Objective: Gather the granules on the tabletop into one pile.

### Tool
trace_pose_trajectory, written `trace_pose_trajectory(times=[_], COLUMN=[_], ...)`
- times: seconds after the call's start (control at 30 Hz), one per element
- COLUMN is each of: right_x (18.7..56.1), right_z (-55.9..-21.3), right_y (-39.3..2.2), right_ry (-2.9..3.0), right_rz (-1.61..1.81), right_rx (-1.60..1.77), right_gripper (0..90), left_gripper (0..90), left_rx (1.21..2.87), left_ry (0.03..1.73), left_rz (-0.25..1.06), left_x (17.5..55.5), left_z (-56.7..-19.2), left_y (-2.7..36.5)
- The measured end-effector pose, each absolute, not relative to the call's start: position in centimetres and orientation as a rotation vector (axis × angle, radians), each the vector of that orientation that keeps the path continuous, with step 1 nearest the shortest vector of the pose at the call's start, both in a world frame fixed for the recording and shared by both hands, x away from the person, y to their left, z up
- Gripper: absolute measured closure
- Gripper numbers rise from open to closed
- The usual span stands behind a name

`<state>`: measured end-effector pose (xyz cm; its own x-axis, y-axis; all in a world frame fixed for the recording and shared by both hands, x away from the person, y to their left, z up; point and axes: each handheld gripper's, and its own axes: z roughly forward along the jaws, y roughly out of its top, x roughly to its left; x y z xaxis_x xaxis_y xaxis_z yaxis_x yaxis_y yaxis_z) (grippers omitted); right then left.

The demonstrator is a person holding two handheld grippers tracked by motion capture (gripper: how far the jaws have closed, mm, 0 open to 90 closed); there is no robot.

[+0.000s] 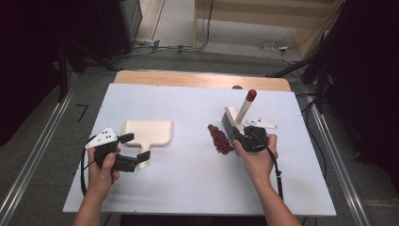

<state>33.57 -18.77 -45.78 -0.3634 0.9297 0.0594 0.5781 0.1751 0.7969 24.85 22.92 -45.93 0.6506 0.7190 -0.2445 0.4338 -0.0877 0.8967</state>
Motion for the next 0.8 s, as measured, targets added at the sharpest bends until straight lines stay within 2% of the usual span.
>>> trace_pose_trajectory(times=[0.23,0.8], right_x=[33.4,31.5], right_z=[-45.0,-43.3], right_y=[-18.5,-23.5], right_ry=[2.0,1.926], right_rz=[1.056,1.134], right_rx=[1.384,1.375], right_gripper=[65.0,65.0], left_gripper=[0.0,0.0], left_rx=[1.715,1.706], left_ry=[0.941,0.947], left_rz=[0.312,0.343], left_x=[24.8,24.5], left_z=[-45.9,-45.8], left_y=[23.1,23.1])
